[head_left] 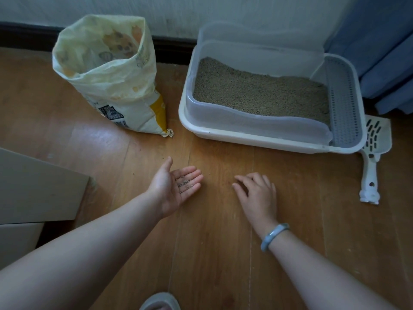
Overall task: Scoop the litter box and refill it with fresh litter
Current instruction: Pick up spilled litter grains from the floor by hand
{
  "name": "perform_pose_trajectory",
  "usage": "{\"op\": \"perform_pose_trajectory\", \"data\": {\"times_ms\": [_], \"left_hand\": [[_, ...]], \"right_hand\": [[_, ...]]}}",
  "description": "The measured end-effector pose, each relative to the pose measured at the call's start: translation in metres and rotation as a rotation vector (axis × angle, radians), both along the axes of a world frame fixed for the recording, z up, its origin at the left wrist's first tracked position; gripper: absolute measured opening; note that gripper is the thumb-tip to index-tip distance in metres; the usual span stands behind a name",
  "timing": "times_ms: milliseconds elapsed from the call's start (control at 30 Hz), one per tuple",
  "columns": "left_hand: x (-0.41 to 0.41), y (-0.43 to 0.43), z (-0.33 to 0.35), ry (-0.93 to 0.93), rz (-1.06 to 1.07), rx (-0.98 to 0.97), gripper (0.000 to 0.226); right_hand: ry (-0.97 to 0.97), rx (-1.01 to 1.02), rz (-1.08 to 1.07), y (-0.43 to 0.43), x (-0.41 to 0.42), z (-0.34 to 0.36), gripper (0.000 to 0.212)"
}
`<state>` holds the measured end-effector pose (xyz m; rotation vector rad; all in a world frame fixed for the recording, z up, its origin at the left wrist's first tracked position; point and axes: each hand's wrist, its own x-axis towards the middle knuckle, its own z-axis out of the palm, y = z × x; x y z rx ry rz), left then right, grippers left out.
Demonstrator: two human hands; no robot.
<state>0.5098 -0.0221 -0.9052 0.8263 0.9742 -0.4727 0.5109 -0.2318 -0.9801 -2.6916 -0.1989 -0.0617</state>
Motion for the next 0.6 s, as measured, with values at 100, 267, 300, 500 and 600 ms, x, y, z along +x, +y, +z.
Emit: {"op": "perform_pose_trajectory", "data": {"times_ms": [100, 267, 300, 500, 600], "left_hand": [[0.000, -0.001, 0.000, 0.004, 0.002, 0.000, 0.064], [0.001, -0.002, -0.001, 0.010, 0.005, 0.003, 0.064], [0.001, -0.003, -0.001, 0.010, 0.005, 0.003, 0.064], [0.001, -0.012, 0.002, 0.003, -0.024, 0.009, 0.063], [0.001, -0.016, 0.005, -0.013, -0.030, 0.001, 0.064]], "right_hand": [[-0.035, -0.031, 0.085, 0.004, 0.003, -0.001, 0.012], [-0.075, -0.079, 0.131, 0.001, 0.004, -0.001, 0.008], [-0.088, -0.098, 0.144, 0.000, 0.005, -0.003, 0.009], [-0.134, -0.258, 0.245, -0.001, 0.014, -0.007, 0.014], [-0.047, -0.137, 0.120, 0.006, 0.015, 0.001, 0.018]]}}
